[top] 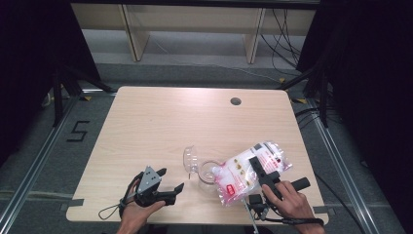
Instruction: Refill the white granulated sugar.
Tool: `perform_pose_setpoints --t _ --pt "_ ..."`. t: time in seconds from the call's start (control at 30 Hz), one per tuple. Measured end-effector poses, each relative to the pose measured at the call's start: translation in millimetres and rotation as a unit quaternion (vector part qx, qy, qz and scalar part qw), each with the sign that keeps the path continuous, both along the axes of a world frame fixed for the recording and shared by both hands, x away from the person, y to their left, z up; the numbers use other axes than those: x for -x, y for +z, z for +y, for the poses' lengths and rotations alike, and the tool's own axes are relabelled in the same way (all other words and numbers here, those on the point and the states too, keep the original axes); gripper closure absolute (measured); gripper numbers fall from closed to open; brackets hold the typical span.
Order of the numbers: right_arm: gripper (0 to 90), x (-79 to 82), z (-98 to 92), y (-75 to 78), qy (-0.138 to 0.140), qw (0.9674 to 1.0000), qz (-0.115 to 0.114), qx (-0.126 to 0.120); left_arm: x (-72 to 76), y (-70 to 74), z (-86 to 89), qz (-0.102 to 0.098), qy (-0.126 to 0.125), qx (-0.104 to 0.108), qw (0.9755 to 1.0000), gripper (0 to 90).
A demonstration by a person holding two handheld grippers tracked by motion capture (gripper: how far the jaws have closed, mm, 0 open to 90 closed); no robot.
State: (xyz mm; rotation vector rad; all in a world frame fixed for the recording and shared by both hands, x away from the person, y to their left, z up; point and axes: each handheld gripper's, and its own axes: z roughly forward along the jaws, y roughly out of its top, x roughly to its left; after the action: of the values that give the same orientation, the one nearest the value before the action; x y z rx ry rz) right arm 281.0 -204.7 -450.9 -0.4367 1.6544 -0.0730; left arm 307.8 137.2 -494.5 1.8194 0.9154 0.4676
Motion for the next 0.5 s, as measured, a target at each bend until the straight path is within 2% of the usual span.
perform_pose_setpoints --t 0.07,0.1,0.13,0.4,0.43,0.47,0.5 --pt "61.4 0.9 -0.4 -0.7 -0.005 1.0 0.001 -0.005 0.3 0.1 -0.1 0.0 -0.001 0.0 1.0 18.3" --pt "61.5 0.2 0.8 1.6 0.006 0.9999 -0.004 0.011 0.3 -0.1 -0.8 0.002 0.002 0.004 1.0 18.3" --pt "61.6 0.0 1.0 1.9 0.008 0.9999 -0.004 0.014 0.0 0.1 -0.3 0.0 -0.001 -0.001 1.0 18.3" --pt "62.1 0.7 1.6 2.5 0.006 0.9998 -0.002 0.02 0.4 0.0 -0.4 0.0 0.0 0.001 1.0 18.3" --pt "62.2 -0.2 2.4 3.1 0.016 0.9996 -0.002 0.022 0.1 0.2 -0.3 0.0 -0.001 0.0 1.0 18.3" --pt "62.2 0.1 1.8 3.0 0.009 0.9997 0.001 0.021 0.0 0.1 -0.3 0.0 0.0 0.0 1.0 18.3" --pt "62.3 0.0 2.5 4.1 0.014 0.9995 -0.004 0.027 0.2 0.0 -0.2 0.001 0.0 0.001 1.0 18.3"
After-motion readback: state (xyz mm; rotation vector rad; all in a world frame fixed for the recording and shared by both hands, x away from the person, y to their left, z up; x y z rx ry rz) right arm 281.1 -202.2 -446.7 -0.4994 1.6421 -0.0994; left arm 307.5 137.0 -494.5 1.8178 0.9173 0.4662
